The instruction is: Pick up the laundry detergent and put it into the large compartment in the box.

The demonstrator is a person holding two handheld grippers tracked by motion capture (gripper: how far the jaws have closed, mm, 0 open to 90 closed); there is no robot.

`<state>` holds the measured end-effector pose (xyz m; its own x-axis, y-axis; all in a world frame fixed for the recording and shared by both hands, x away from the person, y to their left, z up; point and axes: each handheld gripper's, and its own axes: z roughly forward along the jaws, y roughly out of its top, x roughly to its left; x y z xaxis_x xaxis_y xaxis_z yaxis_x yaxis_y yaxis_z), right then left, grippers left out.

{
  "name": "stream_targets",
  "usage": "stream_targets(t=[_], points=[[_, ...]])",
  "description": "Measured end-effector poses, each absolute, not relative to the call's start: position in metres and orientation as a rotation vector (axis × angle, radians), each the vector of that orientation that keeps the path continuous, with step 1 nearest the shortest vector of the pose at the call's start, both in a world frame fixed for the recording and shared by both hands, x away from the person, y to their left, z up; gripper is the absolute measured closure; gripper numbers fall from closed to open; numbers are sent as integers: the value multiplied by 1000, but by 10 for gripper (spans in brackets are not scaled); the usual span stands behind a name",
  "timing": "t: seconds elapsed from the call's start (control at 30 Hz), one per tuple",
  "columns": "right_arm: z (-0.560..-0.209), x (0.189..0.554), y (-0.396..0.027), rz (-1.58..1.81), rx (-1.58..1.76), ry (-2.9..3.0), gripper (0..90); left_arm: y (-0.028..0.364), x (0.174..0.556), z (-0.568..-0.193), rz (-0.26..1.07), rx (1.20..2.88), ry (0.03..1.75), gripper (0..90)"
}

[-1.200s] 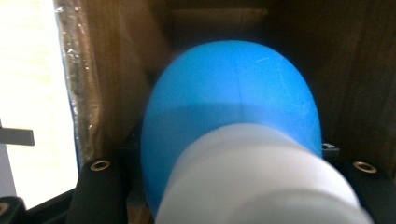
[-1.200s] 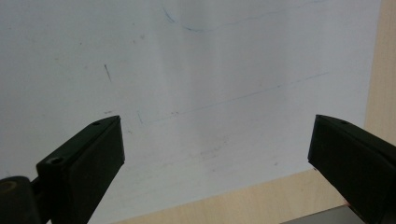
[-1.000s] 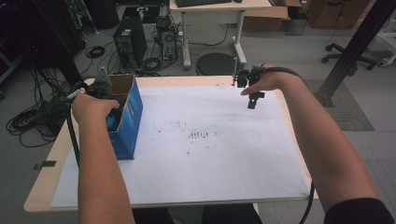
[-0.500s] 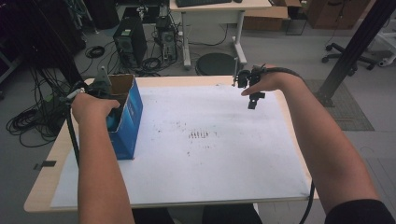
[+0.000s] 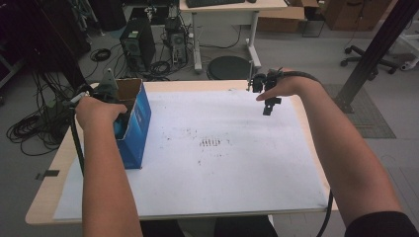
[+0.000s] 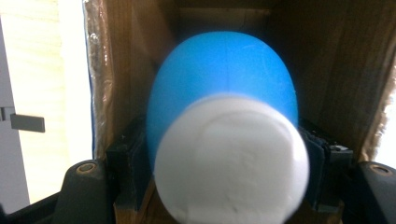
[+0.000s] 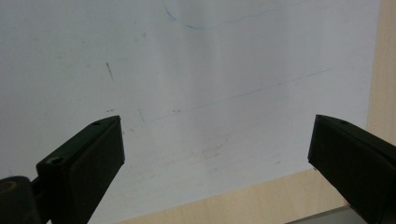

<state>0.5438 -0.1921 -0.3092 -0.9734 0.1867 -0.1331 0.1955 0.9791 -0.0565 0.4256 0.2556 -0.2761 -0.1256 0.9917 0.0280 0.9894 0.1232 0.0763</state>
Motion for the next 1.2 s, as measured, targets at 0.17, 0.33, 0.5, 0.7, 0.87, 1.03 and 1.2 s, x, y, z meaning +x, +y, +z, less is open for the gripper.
stream_targets(t=[0.17, 0.33, 0.5, 0.7, 0.87, 1.03, 1.2], points=[[-309, 544, -191, -102, 288, 2998, 33, 255, 424, -274, 125, 2054, 2337, 308], [-309, 543, -191, -100, 286, 2998, 33, 255, 425, -274, 127, 2048, 2345, 295], [-309, 543, -192, -98, 287, 2997, 33, 254, 425, -274, 123, 2049, 2347, 285], [-308, 543, -194, -100, 294, 2995, 33, 254, 424, -273, 130, 2049, 2350, 283], [-308, 543, -194, -93, 288, 2994, 33, 254, 422, -266, 163, 2054, 2364, 302], [-307, 542, -193, -90, 285, 2994, 33, 254, 420, -261, 176, 2047, 2367, 287], [-306, 540, -194, -84, 286, 2989, 33, 253, 419, -258, 188, 2039, 2373, 247]])
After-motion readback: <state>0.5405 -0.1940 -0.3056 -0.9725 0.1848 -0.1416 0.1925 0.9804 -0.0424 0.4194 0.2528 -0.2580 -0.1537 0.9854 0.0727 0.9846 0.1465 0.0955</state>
